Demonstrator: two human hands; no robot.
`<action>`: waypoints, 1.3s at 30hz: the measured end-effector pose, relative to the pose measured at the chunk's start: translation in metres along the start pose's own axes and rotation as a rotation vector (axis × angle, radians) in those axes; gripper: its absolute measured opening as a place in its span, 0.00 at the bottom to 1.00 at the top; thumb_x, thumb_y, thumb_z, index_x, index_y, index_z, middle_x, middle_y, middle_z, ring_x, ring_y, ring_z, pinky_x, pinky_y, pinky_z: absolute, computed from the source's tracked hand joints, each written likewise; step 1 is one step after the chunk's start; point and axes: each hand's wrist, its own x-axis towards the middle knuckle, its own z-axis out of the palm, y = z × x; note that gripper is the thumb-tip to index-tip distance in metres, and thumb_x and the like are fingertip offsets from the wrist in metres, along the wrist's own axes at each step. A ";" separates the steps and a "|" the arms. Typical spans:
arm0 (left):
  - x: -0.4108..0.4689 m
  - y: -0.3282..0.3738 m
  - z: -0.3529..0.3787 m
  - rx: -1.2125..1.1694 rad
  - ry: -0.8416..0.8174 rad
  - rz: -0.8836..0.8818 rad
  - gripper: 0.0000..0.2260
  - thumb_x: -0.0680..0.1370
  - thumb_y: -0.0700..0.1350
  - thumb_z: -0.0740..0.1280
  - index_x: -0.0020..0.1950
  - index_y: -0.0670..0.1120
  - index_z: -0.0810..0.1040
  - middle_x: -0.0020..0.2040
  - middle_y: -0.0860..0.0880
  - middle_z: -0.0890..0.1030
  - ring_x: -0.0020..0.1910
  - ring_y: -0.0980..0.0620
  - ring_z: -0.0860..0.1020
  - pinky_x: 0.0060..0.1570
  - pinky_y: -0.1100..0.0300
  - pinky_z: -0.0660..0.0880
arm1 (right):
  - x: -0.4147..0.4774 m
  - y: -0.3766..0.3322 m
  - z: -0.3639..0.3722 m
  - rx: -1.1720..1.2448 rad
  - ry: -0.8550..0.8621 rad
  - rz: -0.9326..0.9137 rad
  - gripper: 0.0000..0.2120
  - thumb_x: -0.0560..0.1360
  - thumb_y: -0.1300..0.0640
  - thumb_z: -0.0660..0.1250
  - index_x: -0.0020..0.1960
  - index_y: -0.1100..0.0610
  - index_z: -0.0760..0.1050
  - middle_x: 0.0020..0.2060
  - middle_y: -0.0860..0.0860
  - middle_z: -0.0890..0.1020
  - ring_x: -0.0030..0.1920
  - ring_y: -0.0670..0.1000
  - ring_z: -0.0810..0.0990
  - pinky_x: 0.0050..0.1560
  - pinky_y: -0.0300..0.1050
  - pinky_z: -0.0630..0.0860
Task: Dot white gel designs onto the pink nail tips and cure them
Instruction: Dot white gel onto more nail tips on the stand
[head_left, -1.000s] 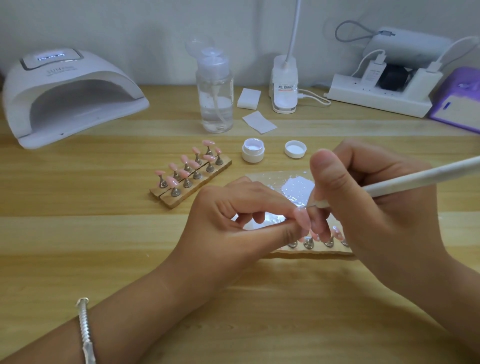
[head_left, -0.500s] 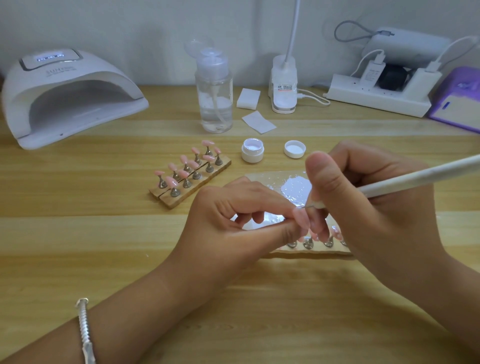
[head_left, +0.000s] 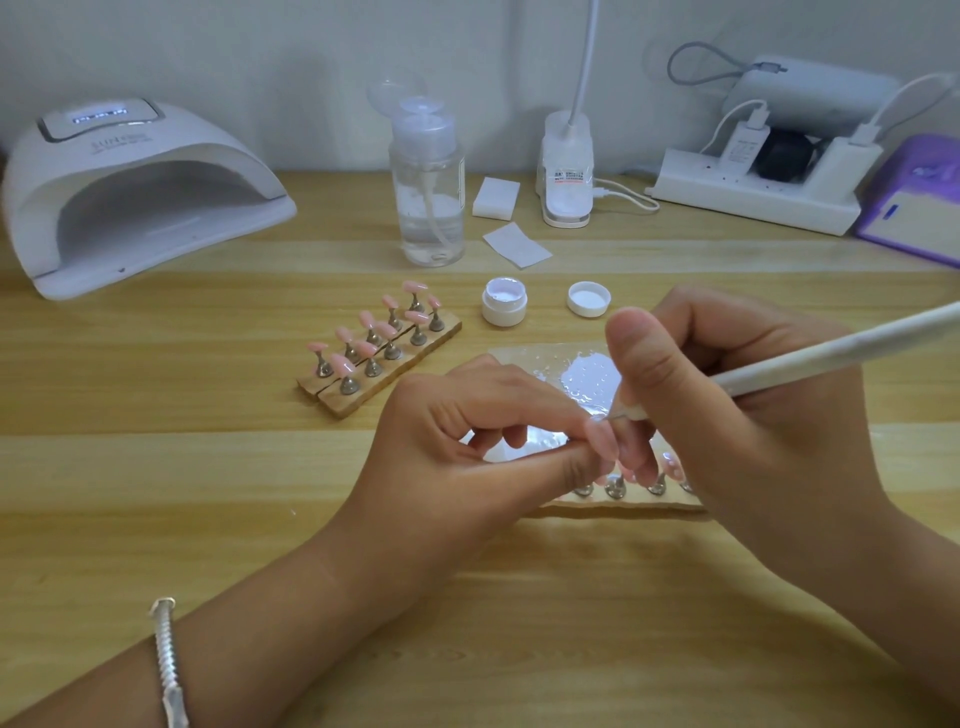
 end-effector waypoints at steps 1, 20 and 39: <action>0.000 0.000 0.000 0.002 0.002 -0.002 0.01 0.70 0.41 0.76 0.41 0.46 0.87 0.37 0.51 0.86 0.37 0.48 0.74 0.37 0.68 0.65 | 0.000 0.000 0.000 0.002 -0.001 0.002 0.18 0.79 0.54 0.65 0.32 0.61 0.70 0.21 0.51 0.76 0.19 0.49 0.73 0.21 0.41 0.69; -0.002 -0.006 0.001 -0.004 0.066 -0.001 0.01 0.70 0.46 0.75 0.41 0.51 0.85 0.39 0.56 0.85 0.41 0.51 0.77 0.36 0.69 0.65 | 0.023 0.007 -0.018 0.221 0.189 0.069 0.19 0.76 0.51 0.68 0.30 0.54 0.67 0.23 0.46 0.67 0.22 0.46 0.64 0.24 0.37 0.63; -0.001 -0.011 -0.002 0.120 0.238 -0.168 0.05 0.70 0.47 0.74 0.42 0.58 0.86 0.32 0.64 0.78 0.30 0.62 0.68 0.32 0.69 0.66 | 0.026 0.062 -0.048 -0.365 0.056 0.117 0.19 0.78 0.45 0.64 0.32 0.53 0.78 0.23 0.49 0.76 0.24 0.43 0.73 0.27 0.33 0.67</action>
